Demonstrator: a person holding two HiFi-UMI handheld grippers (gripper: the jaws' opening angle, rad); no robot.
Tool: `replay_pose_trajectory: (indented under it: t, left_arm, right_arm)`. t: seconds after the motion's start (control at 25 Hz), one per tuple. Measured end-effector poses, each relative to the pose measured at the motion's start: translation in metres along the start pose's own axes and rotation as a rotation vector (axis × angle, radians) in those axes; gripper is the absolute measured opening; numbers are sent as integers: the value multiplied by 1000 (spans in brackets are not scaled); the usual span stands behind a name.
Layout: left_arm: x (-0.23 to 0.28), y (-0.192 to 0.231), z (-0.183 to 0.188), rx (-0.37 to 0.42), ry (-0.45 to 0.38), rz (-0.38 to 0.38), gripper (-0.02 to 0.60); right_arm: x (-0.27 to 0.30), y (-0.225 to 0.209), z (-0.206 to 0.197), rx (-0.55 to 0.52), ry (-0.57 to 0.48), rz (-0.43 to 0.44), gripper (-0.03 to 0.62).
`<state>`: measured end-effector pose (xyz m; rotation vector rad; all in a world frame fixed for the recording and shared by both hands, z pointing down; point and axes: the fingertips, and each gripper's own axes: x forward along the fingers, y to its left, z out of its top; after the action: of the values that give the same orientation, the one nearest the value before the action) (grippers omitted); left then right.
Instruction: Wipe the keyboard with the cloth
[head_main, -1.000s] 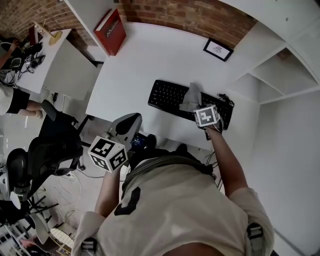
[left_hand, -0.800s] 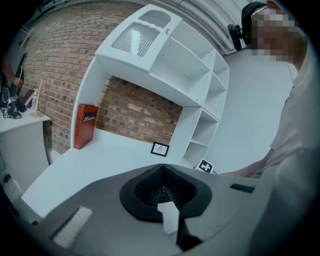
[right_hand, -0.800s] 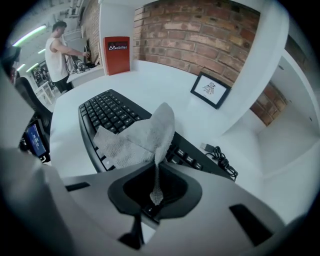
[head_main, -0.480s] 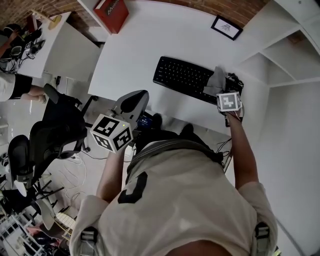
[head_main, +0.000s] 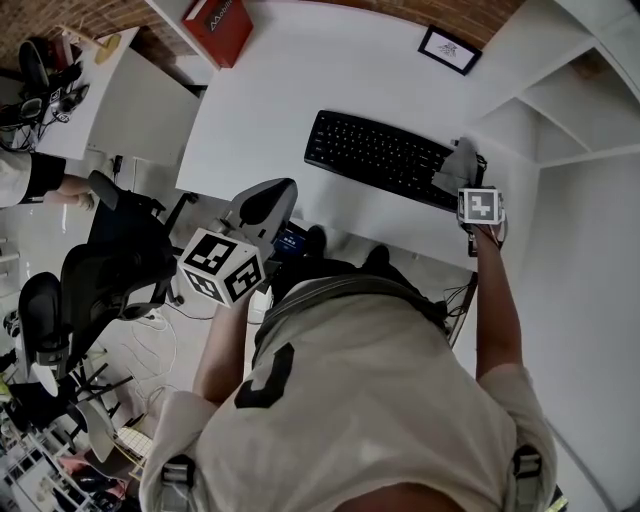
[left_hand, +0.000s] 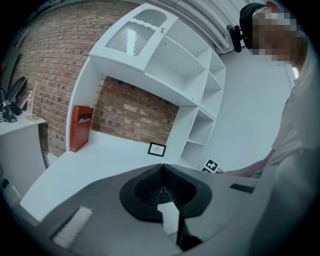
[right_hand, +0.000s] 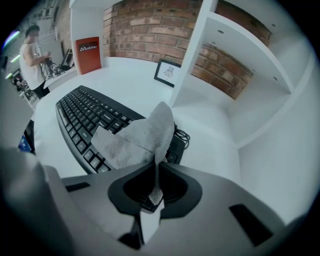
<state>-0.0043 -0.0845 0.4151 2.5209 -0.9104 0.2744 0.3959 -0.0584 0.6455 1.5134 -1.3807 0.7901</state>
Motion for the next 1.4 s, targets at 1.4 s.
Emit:
replay_pose_trajectory:
  t: [1.4]
  left_arm:
    - [13,-86,-2,37,3,81,5]
  right_arm:
    - [-186,91,66,313,-541,867,12]
